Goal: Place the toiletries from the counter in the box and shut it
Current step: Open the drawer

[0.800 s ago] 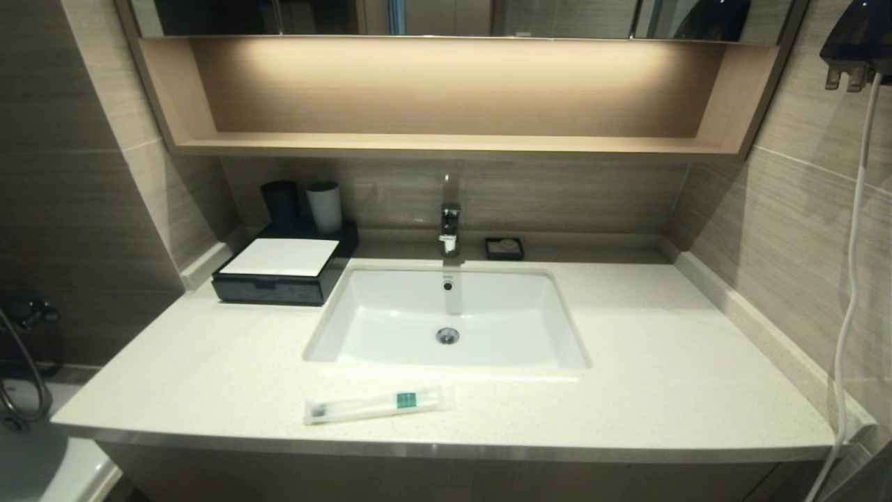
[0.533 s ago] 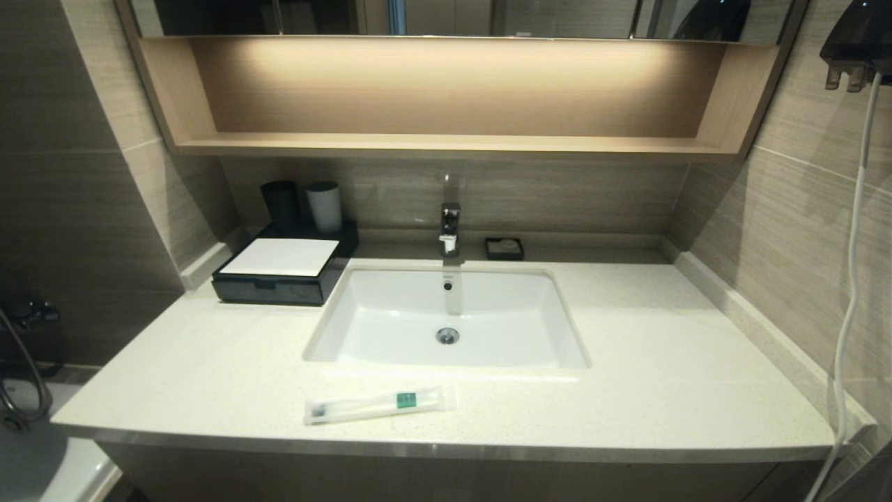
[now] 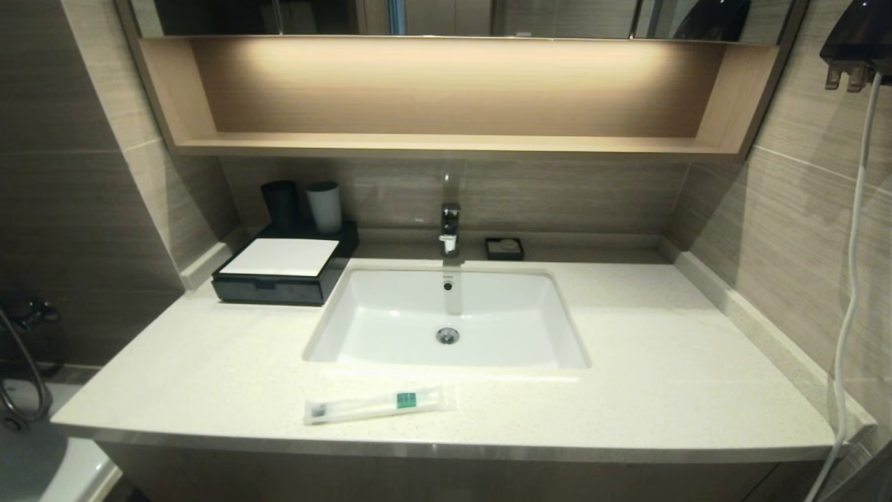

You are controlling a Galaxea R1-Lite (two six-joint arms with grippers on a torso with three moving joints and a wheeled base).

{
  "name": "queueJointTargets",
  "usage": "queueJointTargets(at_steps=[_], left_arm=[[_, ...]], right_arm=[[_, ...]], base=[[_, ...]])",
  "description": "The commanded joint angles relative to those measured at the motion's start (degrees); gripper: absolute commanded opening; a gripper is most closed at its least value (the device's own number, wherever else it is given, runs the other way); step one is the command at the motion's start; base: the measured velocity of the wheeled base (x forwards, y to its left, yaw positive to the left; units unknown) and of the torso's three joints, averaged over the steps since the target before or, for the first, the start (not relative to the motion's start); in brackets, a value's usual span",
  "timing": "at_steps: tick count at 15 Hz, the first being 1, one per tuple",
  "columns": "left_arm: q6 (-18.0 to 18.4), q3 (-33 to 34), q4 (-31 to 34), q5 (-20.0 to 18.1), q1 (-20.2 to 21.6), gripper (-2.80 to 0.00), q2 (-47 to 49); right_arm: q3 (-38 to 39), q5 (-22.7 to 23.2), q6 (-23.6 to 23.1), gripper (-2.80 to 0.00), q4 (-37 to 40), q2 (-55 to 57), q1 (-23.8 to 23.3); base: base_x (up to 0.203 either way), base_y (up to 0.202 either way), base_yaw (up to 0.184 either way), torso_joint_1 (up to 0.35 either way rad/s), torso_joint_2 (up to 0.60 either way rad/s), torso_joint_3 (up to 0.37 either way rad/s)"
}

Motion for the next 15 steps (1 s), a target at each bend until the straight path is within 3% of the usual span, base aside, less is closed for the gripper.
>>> queueJointTargets(at_steps=[1,15], left_arm=[[0.0,1.1,0.0,0.0,0.0,-2.80,0.1],[0.4,1.1,0.0,0.2,0.0,-2.80,0.1]], right_arm=[[0.0,0.0,0.0,-2.80,0.0,0.0,0.0],[0.0,0.0,0.0,-2.80,0.0,0.0,0.0]], base=[[0.000,0.000,0.000,0.000,0.00,0.000],[0.000,0.000,0.000,0.000,0.00,0.000]])
